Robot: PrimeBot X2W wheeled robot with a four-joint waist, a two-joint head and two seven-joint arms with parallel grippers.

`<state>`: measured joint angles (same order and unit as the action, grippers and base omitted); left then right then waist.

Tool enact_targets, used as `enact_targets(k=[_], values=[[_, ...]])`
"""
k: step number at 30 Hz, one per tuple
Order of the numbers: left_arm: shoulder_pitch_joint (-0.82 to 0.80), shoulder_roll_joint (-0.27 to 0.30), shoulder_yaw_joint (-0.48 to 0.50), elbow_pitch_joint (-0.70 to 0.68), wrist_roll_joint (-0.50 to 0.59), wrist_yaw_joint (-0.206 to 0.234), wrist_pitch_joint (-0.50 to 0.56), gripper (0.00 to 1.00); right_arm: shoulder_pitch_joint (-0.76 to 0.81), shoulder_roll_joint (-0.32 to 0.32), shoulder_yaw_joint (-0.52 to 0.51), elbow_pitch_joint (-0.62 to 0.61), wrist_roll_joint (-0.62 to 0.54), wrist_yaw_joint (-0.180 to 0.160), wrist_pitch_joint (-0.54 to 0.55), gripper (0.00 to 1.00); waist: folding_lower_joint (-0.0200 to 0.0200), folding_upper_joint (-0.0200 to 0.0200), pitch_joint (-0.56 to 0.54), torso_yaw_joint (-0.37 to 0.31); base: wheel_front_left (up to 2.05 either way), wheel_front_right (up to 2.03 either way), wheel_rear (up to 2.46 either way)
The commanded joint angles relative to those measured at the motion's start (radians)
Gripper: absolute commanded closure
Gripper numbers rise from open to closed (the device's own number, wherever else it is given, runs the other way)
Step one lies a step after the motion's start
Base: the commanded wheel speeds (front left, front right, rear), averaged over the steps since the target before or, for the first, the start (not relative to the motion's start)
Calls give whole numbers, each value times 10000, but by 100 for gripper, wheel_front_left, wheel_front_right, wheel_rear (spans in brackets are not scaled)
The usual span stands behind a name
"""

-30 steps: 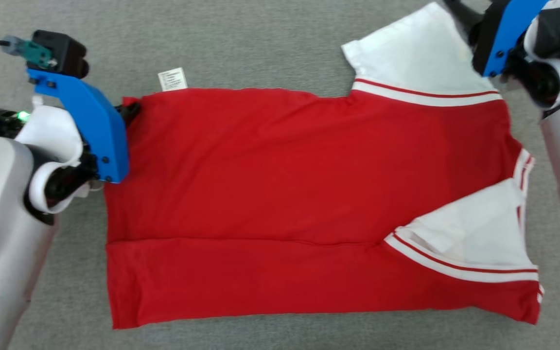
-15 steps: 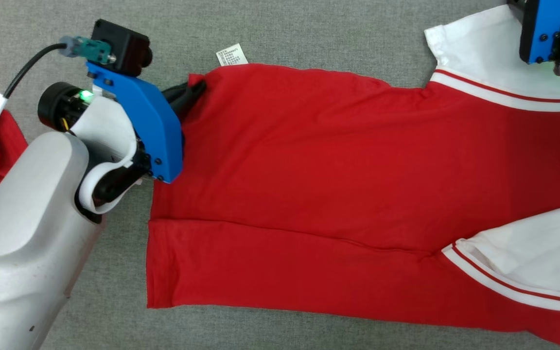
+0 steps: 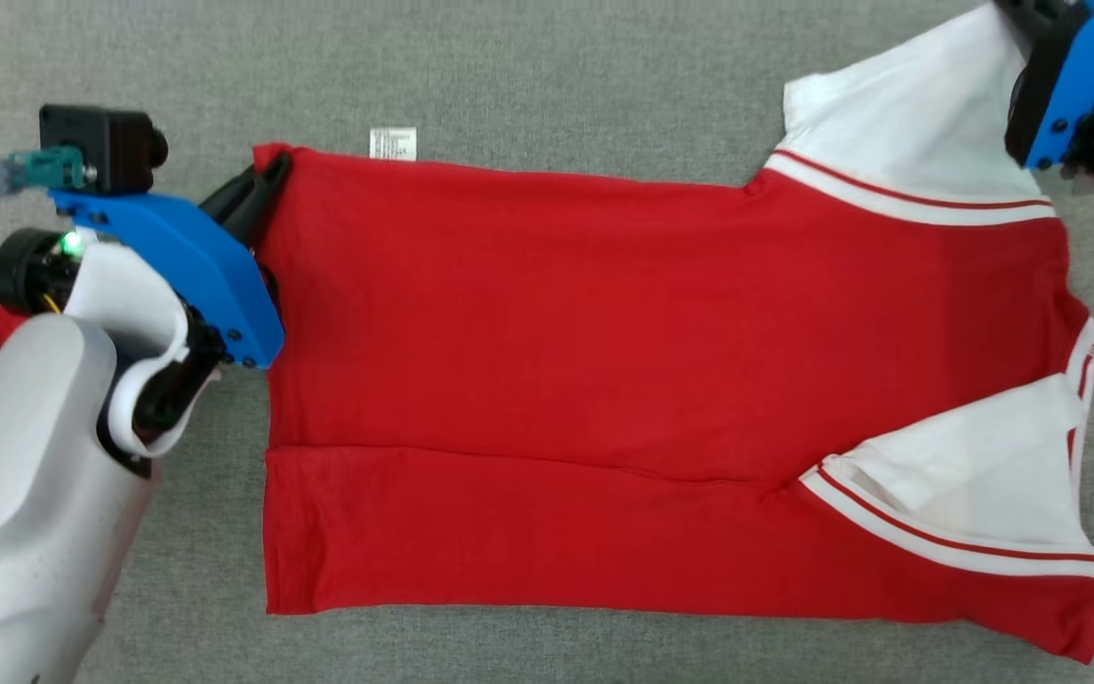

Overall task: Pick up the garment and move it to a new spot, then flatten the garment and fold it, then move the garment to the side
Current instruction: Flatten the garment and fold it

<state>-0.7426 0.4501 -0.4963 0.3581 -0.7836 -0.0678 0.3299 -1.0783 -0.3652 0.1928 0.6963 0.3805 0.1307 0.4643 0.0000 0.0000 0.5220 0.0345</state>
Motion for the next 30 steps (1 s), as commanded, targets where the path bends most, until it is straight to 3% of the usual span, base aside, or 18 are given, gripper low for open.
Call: enact_targets(k=[1,8,12,17,24,30], values=[[236,38,81,-5,-44,-20,-252,100,322,-55,62,-231,180,1,-82,100,0,0,-246,-151,0,0,0],[1556,-196,221,-323,-352,-198,-1532,100,2024,-339,149,-1759,1368,1,-60,100,0,0,-1042,-321,0,0,0],[2444,-37,50,-587,-195,-251,-2013,100,3278,-722,77,-2681,1832,3,312,100,0,0,-1468,-365,0,0,0],[3311,196,-379,-809,374,-370,-2937,100,5345,-1008,-710,-4040,2534,1,1124,100,0,0,-1943,-317,0,0,0],[3216,571,-977,-494,1871,-506,-4971,100,7523,-548,-1962,-5967,2705,3,2278,100,0,0,-2205,-393,0,0,0],[3389,959,-1667,-74,2882,-571,-5678,100,8874,207,-2843,-7480,2438,3,2932,100,0,0,-2325,-537,0,0,0]])
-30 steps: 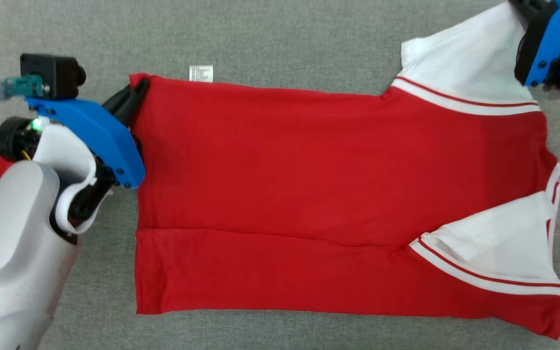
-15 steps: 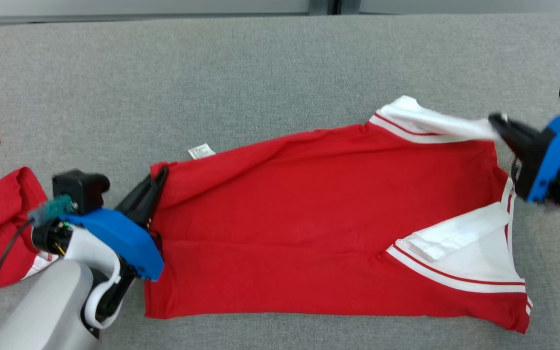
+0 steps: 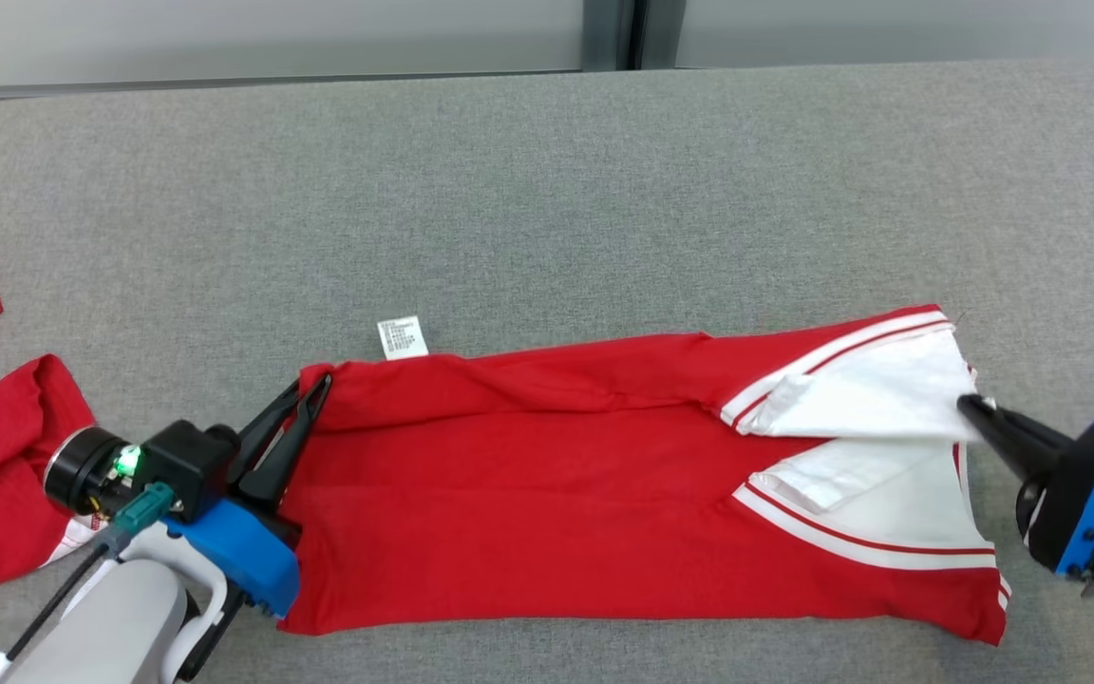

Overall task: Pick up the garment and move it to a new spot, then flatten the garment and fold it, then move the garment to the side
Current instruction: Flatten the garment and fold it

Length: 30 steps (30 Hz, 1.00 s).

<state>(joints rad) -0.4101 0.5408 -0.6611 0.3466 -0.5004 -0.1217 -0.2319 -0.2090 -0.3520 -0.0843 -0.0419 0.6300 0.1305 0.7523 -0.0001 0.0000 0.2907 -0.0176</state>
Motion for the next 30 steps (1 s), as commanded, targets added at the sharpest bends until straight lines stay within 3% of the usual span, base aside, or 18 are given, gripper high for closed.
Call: enact_targets(k=[1,9,10,13,15,16,17,25,30], values=[[99,107,-101,129,201,-20,-106,100,367,223,-187,-299,-82,5,143,100,1,0,-26,-25,0,0,0],[143,153,-253,534,793,264,-264,100,1330,997,-795,-1124,-405,5,474,100,1,0,-129,-8,0,0,0],[155,115,-248,583,842,289,-273,80,1454,1087,-854,-1200,-448,5,539,100,1,0,-147,1,0,0,0],[240,-21,-193,706,852,391,-308,0,1867,1357,-954,-1302,-497,5,750,100,1,0,-235,34,0,0,0],[367,-127,-60,819,721,505,-325,0,2178,1506,-994,-1316,-559,5,978,96,1,0,-324,38,0,0,0],[433,-209,4,874,646,556,-333,0,2283,1577,-1029,-1343,-598,5,1040,56,1,0,-382,35,0,0,0],[489,-305,101,879,571,626,-337,0,2356,1653,-1078,-1396,-615,5,1078,0,1,0,-433,38,0,0,0],[1436,-1338,2058,179,-550,1248,-341,0,2739,2038,-1639,-1810,-1111,5,574,0,1,0,-979,174,0,0,0],[1827,-1821,2814,-164,-345,1519,-341,0,2365,2273,-2117,-1523,-1957,5,-446,0,1,0,-1302,305,0,0,0]])
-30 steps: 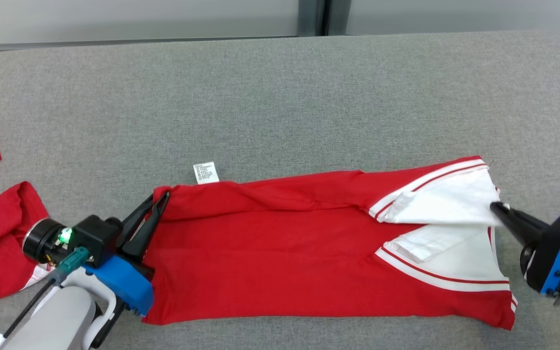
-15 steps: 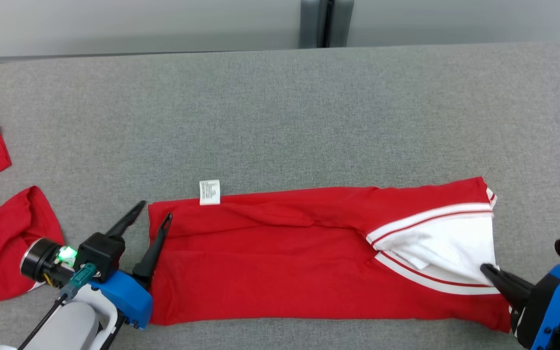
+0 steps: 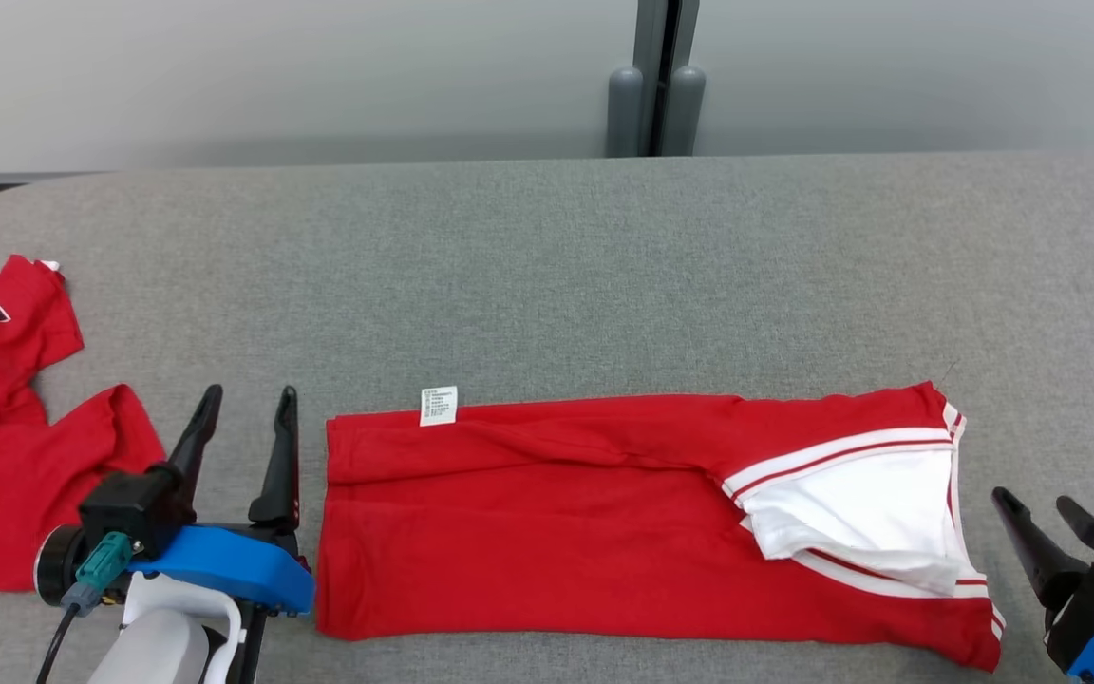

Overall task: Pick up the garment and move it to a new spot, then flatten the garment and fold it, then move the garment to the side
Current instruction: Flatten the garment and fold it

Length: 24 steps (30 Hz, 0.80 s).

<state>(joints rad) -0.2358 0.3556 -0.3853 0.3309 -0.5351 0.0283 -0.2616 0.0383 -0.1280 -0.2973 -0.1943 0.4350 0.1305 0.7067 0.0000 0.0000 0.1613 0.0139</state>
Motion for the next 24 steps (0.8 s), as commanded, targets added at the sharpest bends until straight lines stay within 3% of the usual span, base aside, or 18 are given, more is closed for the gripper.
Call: enact_targets(k=[1,8,24], values=[[84,-65,168,-47,42,86,-44,0,-205,103,-7,108,-144,5,-159,0,0,0,-63,14,0,0,0],[-143,-545,717,138,327,272,-45,0,-801,570,-216,1351,-999,5,-711,0,0,0,-294,237,0,0,0],[-465,-698,920,826,571,-197,-46,0,-2545,738,-362,5175,-2273,3,-925,0,0,0,18,396,0,0,0]])
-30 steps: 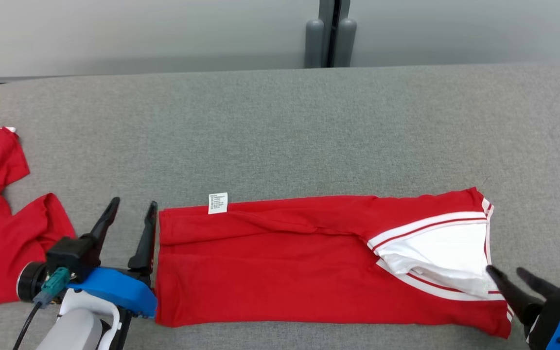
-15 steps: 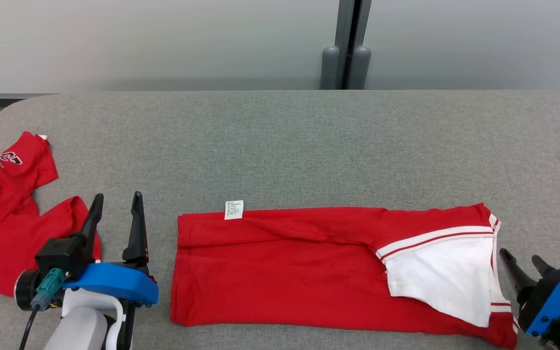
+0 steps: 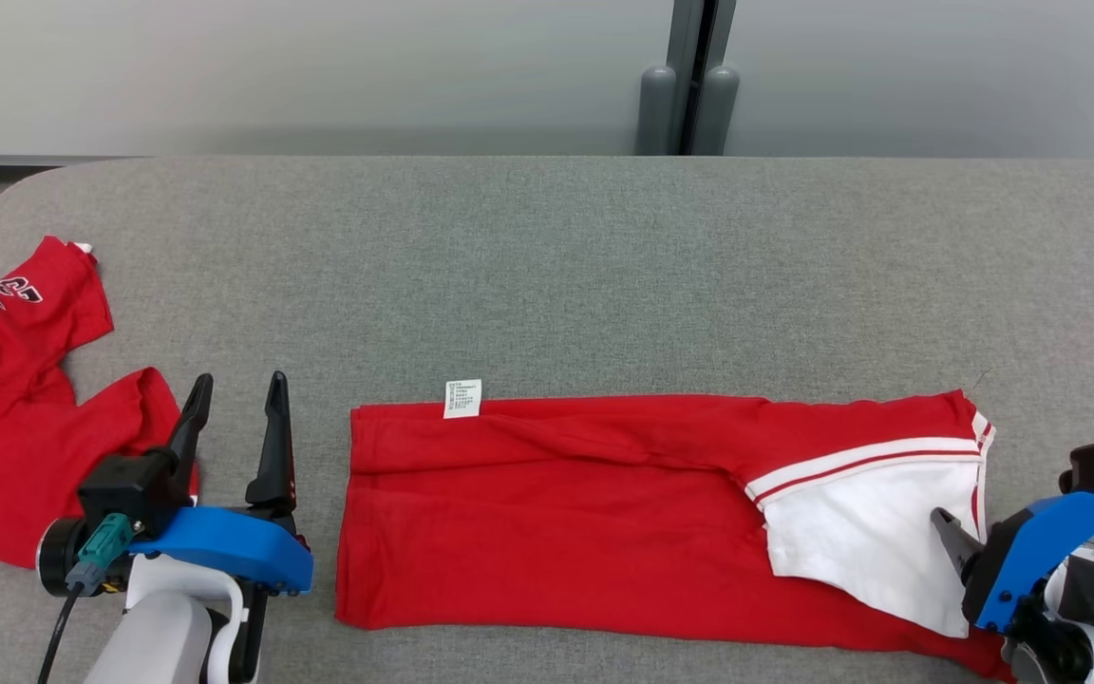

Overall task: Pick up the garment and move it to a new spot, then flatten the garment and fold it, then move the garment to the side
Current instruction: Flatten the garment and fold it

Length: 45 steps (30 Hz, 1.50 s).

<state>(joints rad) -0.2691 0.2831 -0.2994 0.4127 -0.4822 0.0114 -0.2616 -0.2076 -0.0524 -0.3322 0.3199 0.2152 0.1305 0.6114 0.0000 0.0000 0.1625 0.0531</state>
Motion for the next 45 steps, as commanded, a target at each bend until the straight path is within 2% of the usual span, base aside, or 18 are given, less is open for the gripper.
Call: enact_targets(k=[1,4,5,6,7,10,15,19,24,27,31,35,40,45], values=[[-136,26,80,19,60,-40,-46,0,-145,-12,14,245,-134,5,133,0,0,0,22,11,0,0,0],[-153,29,143,46,77,-86,-46,0,-204,30,331,657,51,6,436,0,0,0,48,35,0,0,0],[-162,28,162,46,82,-103,-46,0,-223,93,544,691,244,19,474,59,0,0,55,38,0,0,0],[-172,32,185,42,83,-103,-46,0,-241,121,720,682,512,19,459,98,0,0,59,34,0,0,0],[-170,36,205,38,101,-122,-46,0,-222,121,902,660,709,19,501,100,0,0,57,24,0,0,0],[-95,45,283,8,139,-131,-47,0,-99,-142,1263,346,1158,14,374,100,0,0,10,-40,0,0,0],[172,59,433,-95,171,-111,-47,0,39,-890,1282,-335,1333,3,3,100,0,0,-81,-211,0,0,0],[287,70,524,-214,167,-81,-47,0,154,-1570,988,-1000,1132,3,-187,100,0,0,-111,-317,0,0,0],[431,62,549,-227,117,-173,-47,0,541,-2314,273,-1904,720,3,68,100,0,0,-152,-358,0,0,0],[454,72,569,-177,120,-226,-47,0,793,-2529,-203,-2222,530,3,321,100,0,0,-218,-360,0,0,0],[544,70,575,-132,154,-255,-47,0,997,-2418,-560,-2616,350,3,551,100,0,0,-353,-399,0,0,0],[585,73,514,-83,154,-259,-47,0,1225,-2043,-208,-3027,405,3,864,100,0,0,-489,-417,0,0,0],[555,178,550,-81,101,-249,-47,0,1480,-1451,1171,-3778,805,5,1627,100,0,0,-540,-454,0,0,0],[566,239,556,-65,50,-247,-46,0,1236,-1071,2987,-4386,1079,5,1637,100,0,0,-562,-464,0,0,0]])
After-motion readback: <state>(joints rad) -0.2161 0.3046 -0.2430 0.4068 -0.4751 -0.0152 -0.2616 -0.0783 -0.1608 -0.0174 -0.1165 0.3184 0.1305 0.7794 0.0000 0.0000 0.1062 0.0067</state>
